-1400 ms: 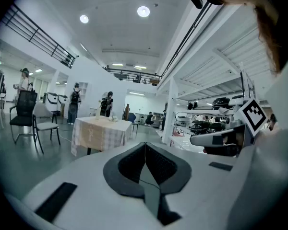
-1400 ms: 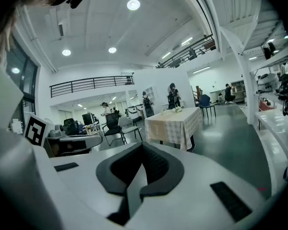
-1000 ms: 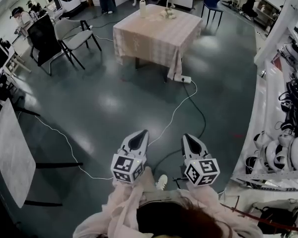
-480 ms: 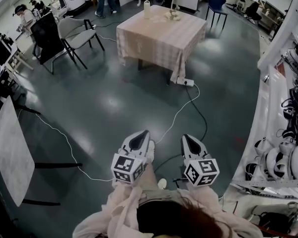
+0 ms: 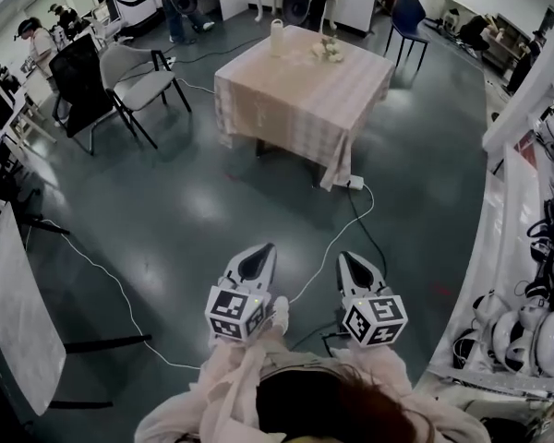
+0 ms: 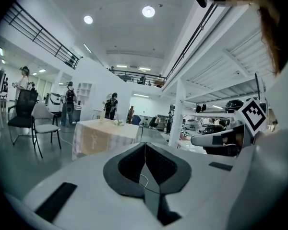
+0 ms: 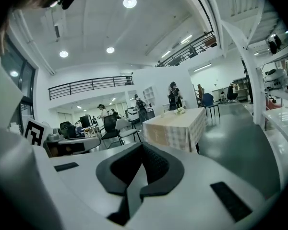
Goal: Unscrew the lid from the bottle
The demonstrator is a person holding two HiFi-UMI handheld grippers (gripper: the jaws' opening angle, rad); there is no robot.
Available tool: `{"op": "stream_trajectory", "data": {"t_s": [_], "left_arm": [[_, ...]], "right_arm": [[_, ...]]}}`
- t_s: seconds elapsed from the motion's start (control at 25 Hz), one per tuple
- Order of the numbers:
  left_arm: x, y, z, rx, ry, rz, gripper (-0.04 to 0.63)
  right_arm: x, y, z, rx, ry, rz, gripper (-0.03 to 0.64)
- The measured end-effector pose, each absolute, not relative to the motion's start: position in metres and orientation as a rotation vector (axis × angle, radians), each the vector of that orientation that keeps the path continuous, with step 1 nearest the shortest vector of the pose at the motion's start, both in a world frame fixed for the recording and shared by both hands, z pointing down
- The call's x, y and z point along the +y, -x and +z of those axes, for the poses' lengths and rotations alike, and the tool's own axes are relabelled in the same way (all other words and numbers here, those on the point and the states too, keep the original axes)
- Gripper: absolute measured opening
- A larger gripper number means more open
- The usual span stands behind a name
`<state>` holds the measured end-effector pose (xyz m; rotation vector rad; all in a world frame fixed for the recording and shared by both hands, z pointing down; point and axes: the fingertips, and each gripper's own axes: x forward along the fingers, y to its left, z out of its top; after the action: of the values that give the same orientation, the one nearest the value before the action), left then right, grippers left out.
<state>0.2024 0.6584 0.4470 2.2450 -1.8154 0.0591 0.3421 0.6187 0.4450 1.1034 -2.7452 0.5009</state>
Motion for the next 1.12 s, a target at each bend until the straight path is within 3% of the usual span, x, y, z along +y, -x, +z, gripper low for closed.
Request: {"op": "stream_trajectory", "data": {"t_s": [0.36,0.8,1.12], "left_arm": [[0.536,-0.124,0.444,-1.769,-2.287,0.052,0.028],[0.453,-0.081,0.463,-1.725,-2.278,0.077,0.028],[0.328,-0.023,0.475,-1.759,-2.243,0.079,0.028]], "right_arm": [[0.5,-0.271,0.447,-2.734,-1.178,0.527,0.013],[0.411,-0.226,0.471,-2.677,-1.164,0.56,0.012],[0.279,-0.171,0.484,-2.69,-1.135,0.576,0.012]]}}
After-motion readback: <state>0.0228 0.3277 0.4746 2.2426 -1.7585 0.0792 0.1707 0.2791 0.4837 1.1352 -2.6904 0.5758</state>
